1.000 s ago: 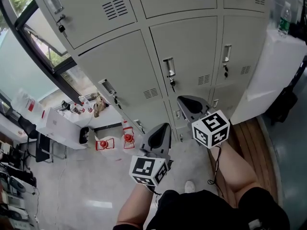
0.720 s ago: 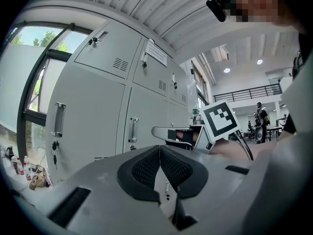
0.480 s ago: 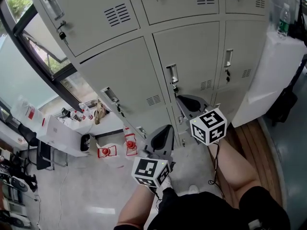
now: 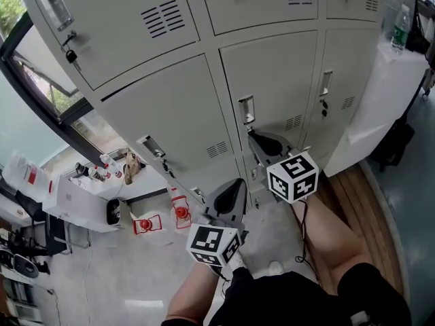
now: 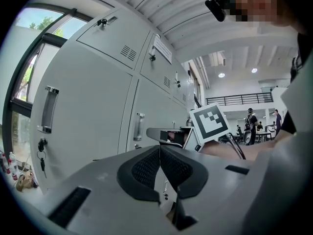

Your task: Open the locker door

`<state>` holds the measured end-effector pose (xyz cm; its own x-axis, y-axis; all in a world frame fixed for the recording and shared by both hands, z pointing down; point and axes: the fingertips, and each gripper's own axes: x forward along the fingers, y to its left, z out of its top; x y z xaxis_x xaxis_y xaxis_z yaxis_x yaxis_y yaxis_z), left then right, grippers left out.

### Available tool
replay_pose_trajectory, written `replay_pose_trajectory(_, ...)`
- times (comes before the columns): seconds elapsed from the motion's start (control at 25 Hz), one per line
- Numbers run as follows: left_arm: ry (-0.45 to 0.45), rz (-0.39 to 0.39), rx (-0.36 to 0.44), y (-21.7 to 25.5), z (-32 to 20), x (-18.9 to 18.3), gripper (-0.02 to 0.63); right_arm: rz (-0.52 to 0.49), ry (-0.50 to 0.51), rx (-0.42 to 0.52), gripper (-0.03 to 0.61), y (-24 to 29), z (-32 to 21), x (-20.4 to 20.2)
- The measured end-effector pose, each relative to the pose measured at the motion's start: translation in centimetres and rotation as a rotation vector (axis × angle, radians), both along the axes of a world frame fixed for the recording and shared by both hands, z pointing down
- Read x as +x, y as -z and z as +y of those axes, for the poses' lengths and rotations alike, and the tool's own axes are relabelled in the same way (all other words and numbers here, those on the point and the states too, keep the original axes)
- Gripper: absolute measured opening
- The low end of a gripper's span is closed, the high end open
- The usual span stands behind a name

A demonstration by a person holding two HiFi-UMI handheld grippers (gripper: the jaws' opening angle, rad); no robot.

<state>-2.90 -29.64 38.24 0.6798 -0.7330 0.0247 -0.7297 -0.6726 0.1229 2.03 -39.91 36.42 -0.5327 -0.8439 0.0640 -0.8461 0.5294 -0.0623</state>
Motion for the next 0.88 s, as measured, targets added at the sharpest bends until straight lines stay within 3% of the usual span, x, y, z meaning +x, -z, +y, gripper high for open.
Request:
replay_pose_trajectory(0.12, -0.013, 0.001, -0.008, -0.2, -0.9, -0.4, 0.017, 0.012, -0.026, 0.003, 0.054, -0.2, -1.0, -0.1)
replay_pose_trajectory(0.36, -0.029, -0.005, -0.017, -0.5, -2.3, -1.1, 0.017, 0.031, -0.085, 0.008, 0.193, -0.2, -3.2, 0.0)
replay_pose_trajectory(0.48, -0.031, -0.011, -0.019, -0.7, -2.8, -1.6, 0.017, 0.036, -0.114, 0.012, 0.228, -0.1, -4.3, -0.1)
replay_pose_trajectory(0.88, -0.021, -0.028, -0.021, -0.7, -3.8, -3.2, 0.017, 0.040, -0.182, 0.003, 0.246, 0.1, -7.1, -0.5)
